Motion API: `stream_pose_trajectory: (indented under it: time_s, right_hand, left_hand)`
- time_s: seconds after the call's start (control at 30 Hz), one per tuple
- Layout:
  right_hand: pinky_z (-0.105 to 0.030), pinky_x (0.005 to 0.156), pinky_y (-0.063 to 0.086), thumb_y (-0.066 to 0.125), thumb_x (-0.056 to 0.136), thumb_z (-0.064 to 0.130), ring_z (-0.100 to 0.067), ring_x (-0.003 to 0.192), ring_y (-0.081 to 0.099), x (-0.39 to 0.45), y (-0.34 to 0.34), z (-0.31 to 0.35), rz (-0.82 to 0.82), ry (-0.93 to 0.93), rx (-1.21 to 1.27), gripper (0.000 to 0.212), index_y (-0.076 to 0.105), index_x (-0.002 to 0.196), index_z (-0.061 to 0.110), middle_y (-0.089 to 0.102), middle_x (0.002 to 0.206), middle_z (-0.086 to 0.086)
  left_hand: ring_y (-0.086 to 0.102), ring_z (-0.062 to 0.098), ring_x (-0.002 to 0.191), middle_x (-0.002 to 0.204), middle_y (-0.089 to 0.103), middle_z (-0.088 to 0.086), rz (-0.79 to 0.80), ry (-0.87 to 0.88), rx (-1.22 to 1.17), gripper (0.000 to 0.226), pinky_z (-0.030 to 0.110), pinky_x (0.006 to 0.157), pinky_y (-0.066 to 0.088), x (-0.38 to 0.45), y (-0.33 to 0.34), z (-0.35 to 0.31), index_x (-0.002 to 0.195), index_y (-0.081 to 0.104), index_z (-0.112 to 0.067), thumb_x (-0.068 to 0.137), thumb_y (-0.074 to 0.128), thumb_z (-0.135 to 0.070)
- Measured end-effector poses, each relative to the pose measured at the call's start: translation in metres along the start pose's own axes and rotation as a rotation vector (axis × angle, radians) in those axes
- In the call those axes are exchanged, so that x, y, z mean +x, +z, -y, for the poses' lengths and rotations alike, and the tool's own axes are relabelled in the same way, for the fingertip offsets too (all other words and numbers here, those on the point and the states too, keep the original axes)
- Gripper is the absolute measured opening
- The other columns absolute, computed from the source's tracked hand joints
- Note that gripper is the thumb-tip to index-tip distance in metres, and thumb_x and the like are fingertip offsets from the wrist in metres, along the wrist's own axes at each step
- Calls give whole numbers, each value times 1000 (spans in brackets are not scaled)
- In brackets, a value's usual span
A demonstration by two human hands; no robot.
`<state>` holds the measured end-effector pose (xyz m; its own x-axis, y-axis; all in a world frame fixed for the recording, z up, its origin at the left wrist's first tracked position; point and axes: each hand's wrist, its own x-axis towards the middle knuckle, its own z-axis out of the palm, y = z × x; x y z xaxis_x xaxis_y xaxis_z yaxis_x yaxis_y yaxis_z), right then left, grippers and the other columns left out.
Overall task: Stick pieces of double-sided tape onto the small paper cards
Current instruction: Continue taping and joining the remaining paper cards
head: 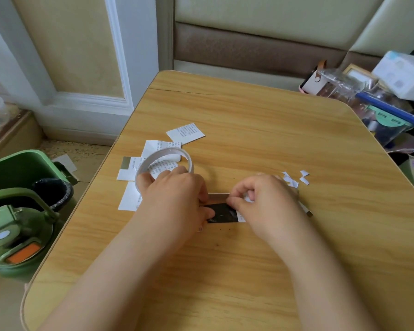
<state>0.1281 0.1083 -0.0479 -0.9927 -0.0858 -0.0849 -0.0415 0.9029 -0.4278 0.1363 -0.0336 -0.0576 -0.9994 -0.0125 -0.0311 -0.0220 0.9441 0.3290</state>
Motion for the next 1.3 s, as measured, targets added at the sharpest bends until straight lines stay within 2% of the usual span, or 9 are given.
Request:
stream_pose_trajectory:
  time_s: [0.2,0.4,0.6,0.73,0.9,1.03,1.17,1.23,1.3]
  right_hand:
    - [-34,86,33,63,87,35,-14,89,36,-2,14,13,-1,-107,18,30,47,63,33,35,67,12]
    - [-31,80,37,65,86,32,-16,86,42,2,2,-5,-13,8,39,31,53,58,31,37,59,11]
    - [-33,90,33,63,88,34,-15,100,43,-1,17,14,2,-127,63,15,61,72,34,36,65,12]
    - [-36,91,39,67,85,33,-17,98,47,1,6,1,-46,-48,70,25,55,64,34,36,61,12]
    - [-35,89,36,64,87,33,-14,90,39,-4,16,12,-15,-136,92,19,58,70,35,34,64,11]
    - [-35,89,39,66,86,32,-16,91,47,0,6,1,-43,-7,69,28,54,60,31,37,58,11]
    - [-32,92,33,68,85,28,-13,87,44,-5,-6,-17,-59,38,54,29,54,60,34,39,59,11]
    - [-29,81,39,71,82,24,-10,77,45,-10,-8,-30,-144,59,160,27,59,60,32,42,60,10]
    - [-19,59,38,73,81,19,-4,57,41,-17,-12,-42,-231,107,354,20,64,64,27,41,58,9]
  left_hand:
    - [37,12,78,77,33,-12,2,-17,17,20,32,81,15,1,0,-1,82,48,-38,81,66,-47]
    - [39,11,72,78,38,-13,15,-23,1,21,32,81,16,1,1,0,83,50,-37,80,67,-50]
    - [39,12,78,78,38,-12,5,-22,19,20,32,80,15,2,-1,1,81,48,-37,80,65,-46]
    - [41,11,76,78,43,-12,-1,-20,-5,21,32,80,16,0,0,1,82,51,-35,80,67,-49]
    - [36,11,75,79,39,-12,11,-32,6,19,32,80,17,1,-2,0,80,49,-37,80,66,-47]
    - [37,11,80,81,42,-12,9,-23,-16,19,33,85,19,-1,-2,1,84,51,-37,81,66,-49]
    - [26,4,68,86,48,-12,-3,-33,-53,17,32,88,22,0,2,5,85,55,-36,81,68,-47]
    - [32,4,69,81,45,-13,-20,-31,-41,16,31,84,19,1,1,7,84,55,-37,81,68,-47]
    - [36,10,75,79,38,-14,-36,-19,-23,14,31,81,15,0,-2,8,85,54,-38,83,66,-46]
